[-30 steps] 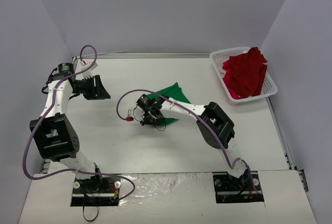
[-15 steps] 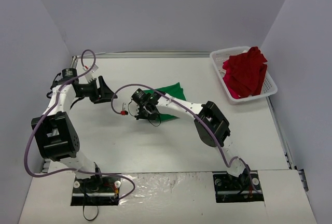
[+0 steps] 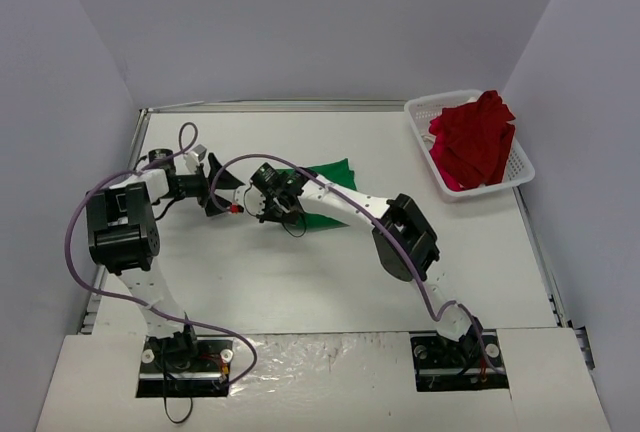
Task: Fold and stack the t-shirts
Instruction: Put the neatly folded tshirt into the corner of the board with the left arm
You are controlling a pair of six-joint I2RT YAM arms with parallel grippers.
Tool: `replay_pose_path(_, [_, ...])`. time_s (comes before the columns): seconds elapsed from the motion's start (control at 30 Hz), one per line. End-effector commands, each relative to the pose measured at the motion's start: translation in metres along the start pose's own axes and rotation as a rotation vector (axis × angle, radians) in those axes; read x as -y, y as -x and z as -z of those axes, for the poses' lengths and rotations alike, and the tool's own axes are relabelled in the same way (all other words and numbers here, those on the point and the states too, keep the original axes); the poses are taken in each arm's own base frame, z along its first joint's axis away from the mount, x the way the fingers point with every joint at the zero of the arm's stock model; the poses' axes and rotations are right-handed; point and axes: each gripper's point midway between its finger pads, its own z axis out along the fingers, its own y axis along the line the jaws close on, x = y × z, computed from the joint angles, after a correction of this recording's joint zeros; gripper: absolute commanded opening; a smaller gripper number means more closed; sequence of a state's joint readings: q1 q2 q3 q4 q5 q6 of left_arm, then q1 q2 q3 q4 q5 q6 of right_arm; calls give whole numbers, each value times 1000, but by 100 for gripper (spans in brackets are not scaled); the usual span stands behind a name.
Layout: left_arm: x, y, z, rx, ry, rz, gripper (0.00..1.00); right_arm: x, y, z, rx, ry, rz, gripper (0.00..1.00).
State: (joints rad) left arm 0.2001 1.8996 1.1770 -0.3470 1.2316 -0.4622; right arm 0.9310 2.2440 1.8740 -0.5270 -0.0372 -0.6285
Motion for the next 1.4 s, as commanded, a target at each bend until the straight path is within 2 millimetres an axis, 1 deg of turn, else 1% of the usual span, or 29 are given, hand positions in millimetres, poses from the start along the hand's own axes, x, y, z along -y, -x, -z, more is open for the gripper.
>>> replay_pose_path(0.0, [26,0,-10,-14,-39,-55,94,4,-5,2,-41,-11,4,0])
replay_pose_path(0.1, [28,-5,-26,-40,-41,-59,94,7,-1,2,-37,-16,2,0])
replay_pose_path(0.17, [28,-14,-38,-77,-31,-57,94,8,3,3,-32,-19,2,0])
replay_pose_path(0.23, [25,-18,-46,-99,-21,-50,94,10,6,4,-26,-22,1,0])
replay_pose_path(0.3, [22,-19,-50,-113,-16,-42,94,11,9,6,-22,-24,-1,0])
replay_pose_path(0.37, [12,-21,-55,-126,0,-20,94,12,12,7,-19,-25,0,0])
replay_pose_path(0.43, [8,-22,-56,-134,7,-17,94,12,14,10,-14,-27,3,0])
replay_pose_path(0.47, [3,-22,-59,-141,15,-15,94,12,16,11,-11,-28,7,0])
replay_pose_path(0.5, [1,-23,-59,-149,24,-5,94,16,14,13,-25,-51,7,0])
replay_pose_path(0.57, [-3,-23,-63,-160,37,-4,94,19,17,18,-20,-62,8,0])
replay_pose_path(0.67, [-4,-23,-67,-167,47,9,94,21,19,24,-13,-69,5,0])
replay_pose_path(0.73, [-1,-16,-71,-148,28,3,94,23,20,27,-11,-72,4,0])
replay_pose_path(0.77, [0,-15,-73,-144,22,32,94,23,21,28,-12,-76,7,0])
replay_pose_path(0.9, [4,-1,-78,-113,11,20,94,22,19,28,-21,-75,8,0])
replay_pose_path(0.93, [8,-12,-91,-151,11,7,94,22,18,28,-21,-75,8,0])
replay_pose_path(1.1, [6,-11,-103,-155,33,7,94,22,19,30,-22,-74,9,0])
replay_pose_path(1.2, [4,-17,-110,-182,36,1,94,24,21,31,-20,-82,11,0])
replay_pose_path(1.27, [-2,-23,-112,-198,70,-17,94,26,22,32,-21,-89,11,0])
replay_pose_path(1.37, [-3,-26,-116,-217,71,-22,98,24,22,31,-22,-80,12,0])
